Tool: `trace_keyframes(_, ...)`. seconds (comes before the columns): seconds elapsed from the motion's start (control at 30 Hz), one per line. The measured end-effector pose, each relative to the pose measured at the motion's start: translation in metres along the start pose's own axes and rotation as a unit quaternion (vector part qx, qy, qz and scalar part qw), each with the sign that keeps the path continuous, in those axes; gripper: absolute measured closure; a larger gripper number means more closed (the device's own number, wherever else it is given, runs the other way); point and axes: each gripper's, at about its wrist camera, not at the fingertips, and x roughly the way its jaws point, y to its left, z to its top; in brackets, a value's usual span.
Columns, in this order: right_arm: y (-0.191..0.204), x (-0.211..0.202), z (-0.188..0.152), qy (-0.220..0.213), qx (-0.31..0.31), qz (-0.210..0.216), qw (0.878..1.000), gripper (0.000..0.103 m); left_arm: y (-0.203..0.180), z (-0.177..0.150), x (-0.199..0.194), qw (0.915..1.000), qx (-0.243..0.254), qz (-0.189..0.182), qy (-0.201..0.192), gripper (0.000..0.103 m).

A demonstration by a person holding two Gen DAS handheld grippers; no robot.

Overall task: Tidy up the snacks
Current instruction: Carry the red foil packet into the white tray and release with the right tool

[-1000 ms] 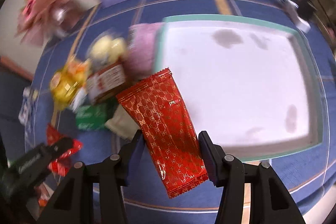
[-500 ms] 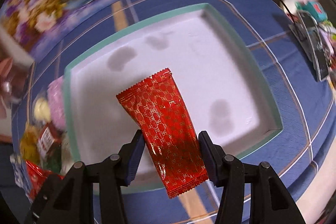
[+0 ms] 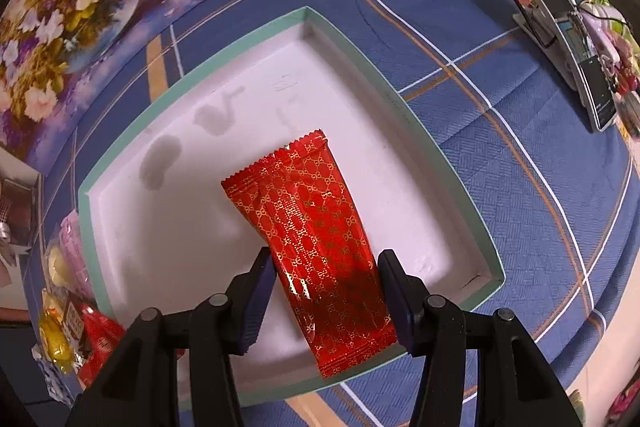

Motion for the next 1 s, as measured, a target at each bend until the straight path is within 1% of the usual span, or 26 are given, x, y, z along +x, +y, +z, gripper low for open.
trace_keyframes(0.13,0.0,0.006,0.006,0.002,0.003,0.001,1.0,0.047,-0.005,0.008,0.019,1.0,0.002,0.002,0.008,0.05)
trace_keyframes(0.2,0.0,0.008,0.009,0.003,0.003,0.0,1.0,0.047,-0.004,0.005,0.023,0.9999,0.0,-0.002,0.013,0.049)
trace_keyframes(0.23,0.003,0.012,0.01,0.004,0.004,-0.001,1.0,0.047,-0.003,0.005,0.027,0.9998,-0.002,-0.005,0.02,0.047)
trace_keyframes(0.27,0.003,0.013,0.011,0.005,0.004,-0.001,1.0,0.047,-0.001,0.004,0.029,0.9996,-0.005,-0.008,0.026,0.039)
trace_keyframes(0.33,0.003,0.014,0.011,0.008,0.004,-0.003,1.0,0.047,0.002,0.005,0.031,0.9994,-0.011,-0.016,0.03,0.03)
trace_keyframes(0.4,0.004,0.016,0.011,0.011,0.005,-0.001,1.0,0.046,0.005,0.005,0.032,0.9993,-0.012,-0.015,0.032,0.028)
trace_keyframes(0.47,0.007,0.02,0.013,0.014,0.006,0.002,1.0,0.046,0.007,0.004,0.031,0.9993,-0.014,-0.015,0.033,0.023)
trace_keyframes(0.53,0.009,0.023,0.013,0.018,0.004,0.004,1.0,0.046,0.012,0.003,0.028,0.9989,-0.019,-0.022,0.036,0.022)
trace_keyframes(0.57,0.01,0.023,0.013,0.019,0.003,0.004,1.0,0.046,0.016,-0.003,0.022,0.9988,-0.022,-0.025,0.036,0.022)
trace_keyframes(0.63,0.011,0.024,0.013,0.02,0.0,0.005,1.0,0.046,0.022,-0.003,0.018,0.9988,-0.027,-0.026,0.033,0.021)
trace_keyframes(0.73,0.016,0.022,0.014,0.013,-0.01,0.005,1.0,0.042,0.03,-0.003,0.013,0.9986,-0.036,-0.024,0.032,0.016)
trace_keyframes(0.77,0.016,0.022,0.013,0.012,-0.011,0.006,1.0,0.039,0.036,-0.003,0.01,0.9984,-0.039,-0.023,0.032,0.016)
trace_keyframes(0.83,0.019,0.021,0.013,0.009,-0.016,0.006,1.0,0.037,0.042,-0.002,0.006,0.9982,-0.046,-0.023,0.031,0.016)
trace_keyframes(0.9,0.023,0.02,0.013,0.007,-0.022,0.005,1.0,0.036,0.051,-0.001,0.0,0.998,-0.053,-0.022,0.027,0.015)
trace_keyframes(0.93,0.024,0.02,0.013,0.006,-0.025,0.006,1.0,0.036,0.049,-0.001,-0.006,0.9979,-0.054,-0.023,0.025,0.015)
trace_keyframes(1.0,0.028,0.019,0.013,0.004,-0.031,0.008,0.999,0.034,0.055,-0.001,-0.014,0.9977,-0.059,-0.026,0.021,0.013)
